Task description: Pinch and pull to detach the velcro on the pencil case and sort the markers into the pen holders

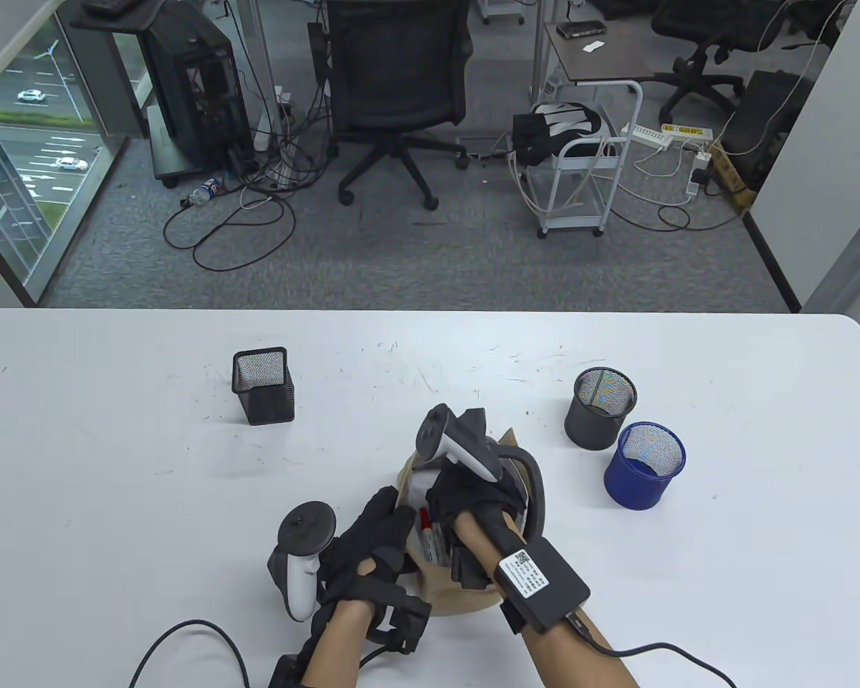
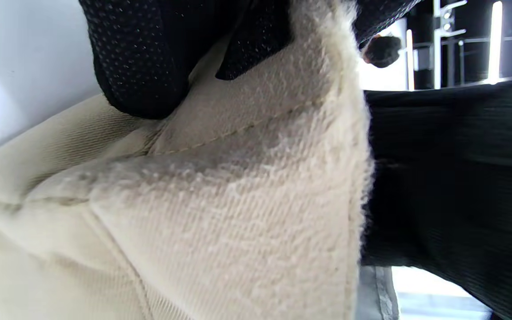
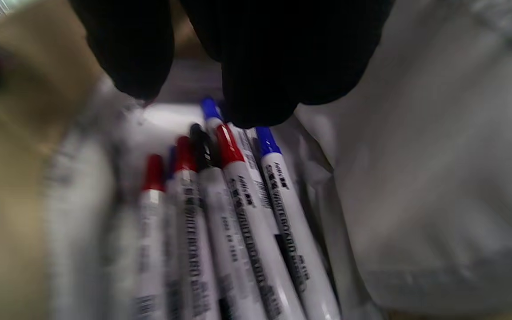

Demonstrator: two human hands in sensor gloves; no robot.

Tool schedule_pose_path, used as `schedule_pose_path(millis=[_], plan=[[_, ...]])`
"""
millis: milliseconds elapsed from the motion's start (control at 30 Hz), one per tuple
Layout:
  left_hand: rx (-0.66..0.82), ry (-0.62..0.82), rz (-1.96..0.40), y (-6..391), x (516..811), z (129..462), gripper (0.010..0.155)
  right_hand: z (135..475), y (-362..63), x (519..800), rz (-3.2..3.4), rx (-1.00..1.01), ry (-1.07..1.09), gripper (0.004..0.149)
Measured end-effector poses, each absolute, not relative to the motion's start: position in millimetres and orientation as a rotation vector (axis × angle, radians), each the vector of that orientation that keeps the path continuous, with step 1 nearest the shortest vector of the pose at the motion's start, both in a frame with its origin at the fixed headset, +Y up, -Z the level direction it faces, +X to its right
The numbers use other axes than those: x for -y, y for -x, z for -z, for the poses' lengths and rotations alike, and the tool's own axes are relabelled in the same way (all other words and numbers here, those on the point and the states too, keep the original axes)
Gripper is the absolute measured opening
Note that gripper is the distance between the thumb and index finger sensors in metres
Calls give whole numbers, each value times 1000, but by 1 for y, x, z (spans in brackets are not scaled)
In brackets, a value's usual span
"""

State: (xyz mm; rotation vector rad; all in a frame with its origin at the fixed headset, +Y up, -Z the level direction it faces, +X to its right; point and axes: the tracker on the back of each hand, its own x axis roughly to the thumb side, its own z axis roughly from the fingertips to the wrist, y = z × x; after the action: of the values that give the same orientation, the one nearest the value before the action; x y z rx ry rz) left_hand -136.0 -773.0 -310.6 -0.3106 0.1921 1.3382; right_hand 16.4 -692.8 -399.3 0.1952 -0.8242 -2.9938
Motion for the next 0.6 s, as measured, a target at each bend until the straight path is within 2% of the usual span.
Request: schedule_pose_path(millis=[167, 333, 400, 600], plan=[[-194, 326, -1343, 135, 776, 311, 70, 410, -9, 727, 2833, 867, -206, 73], [-196, 332, -1342, 135, 776, 311, 70, 409, -8, 729, 2902, 846, -132, 56], [-196, 331, -1348, 135, 776, 310, 70, 407, -13, 715, 2975, 821, -118, 54], [-197, 333, -1355, 136, 776, 310, 69, 383, -55, 629, 3367, 332, -88, 53]])
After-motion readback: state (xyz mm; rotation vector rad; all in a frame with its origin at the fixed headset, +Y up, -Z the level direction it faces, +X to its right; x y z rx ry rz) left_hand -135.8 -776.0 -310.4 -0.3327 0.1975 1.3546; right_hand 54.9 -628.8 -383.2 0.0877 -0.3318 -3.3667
